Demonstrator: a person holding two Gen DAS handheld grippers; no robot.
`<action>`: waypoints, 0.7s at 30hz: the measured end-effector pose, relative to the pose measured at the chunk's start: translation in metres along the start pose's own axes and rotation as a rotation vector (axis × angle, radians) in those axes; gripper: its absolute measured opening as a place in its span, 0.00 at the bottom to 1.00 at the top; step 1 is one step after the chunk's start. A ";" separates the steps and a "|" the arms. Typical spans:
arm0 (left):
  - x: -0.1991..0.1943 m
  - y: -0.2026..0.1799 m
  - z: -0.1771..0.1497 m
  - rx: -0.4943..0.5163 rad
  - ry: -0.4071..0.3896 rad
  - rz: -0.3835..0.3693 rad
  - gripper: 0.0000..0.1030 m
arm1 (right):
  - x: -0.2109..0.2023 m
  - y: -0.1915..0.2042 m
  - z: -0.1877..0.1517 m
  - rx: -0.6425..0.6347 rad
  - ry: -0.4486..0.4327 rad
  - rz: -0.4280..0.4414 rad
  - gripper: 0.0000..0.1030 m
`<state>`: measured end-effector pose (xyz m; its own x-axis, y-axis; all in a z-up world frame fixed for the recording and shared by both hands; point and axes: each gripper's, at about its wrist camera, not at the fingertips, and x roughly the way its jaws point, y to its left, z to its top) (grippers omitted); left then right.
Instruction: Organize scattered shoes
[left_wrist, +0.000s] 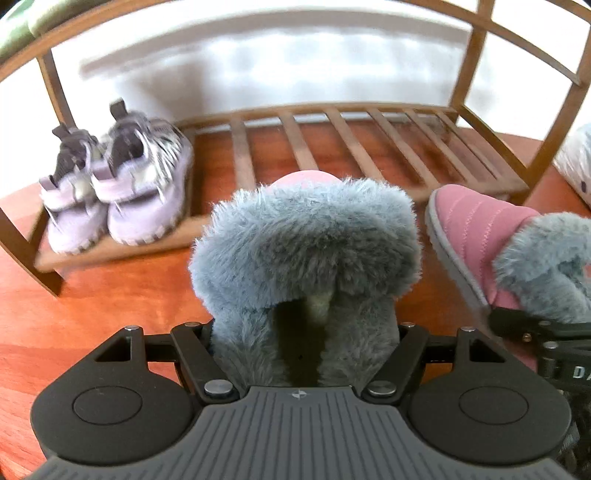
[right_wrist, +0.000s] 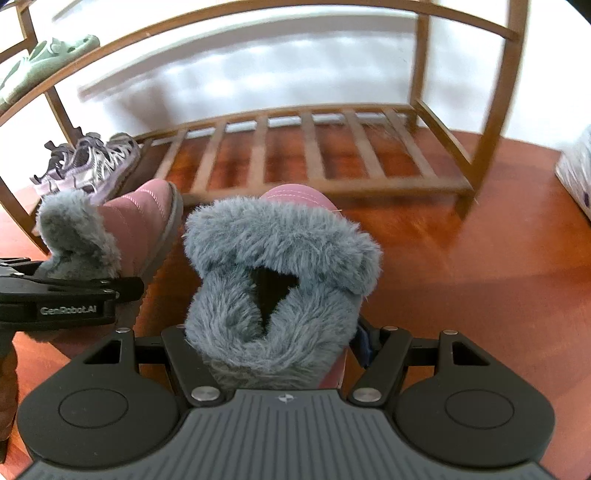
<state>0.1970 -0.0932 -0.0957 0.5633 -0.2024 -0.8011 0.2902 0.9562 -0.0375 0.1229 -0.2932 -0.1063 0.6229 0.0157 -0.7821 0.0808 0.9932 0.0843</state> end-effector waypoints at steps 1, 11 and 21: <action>0.001 0.003 0.007 -0.012 -0.003 0.008 0.71 | 0.004 0.004 0.009 -0.013 -0.006 0.007 0.71; 0.026 0.023 0.053 -0.082 -0.002 0.076 0.71 | 0.046 0.033 0.067 -0.067 -0.023 0.053 0.71; 0.053 0.038 0.060 -0.122 0.024 0.092 0.71 | 0.088 0.056 0.099 -0.136 -0.007 0.067 0.70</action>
<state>0.2844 -0.0806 -0.1034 0.5641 -0.1093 -0.8185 0.1414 0.9893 -0.0347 0.2589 -0.2472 -0.1096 0.6292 0.0816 -0.7730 -0.0667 0.9965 0.0509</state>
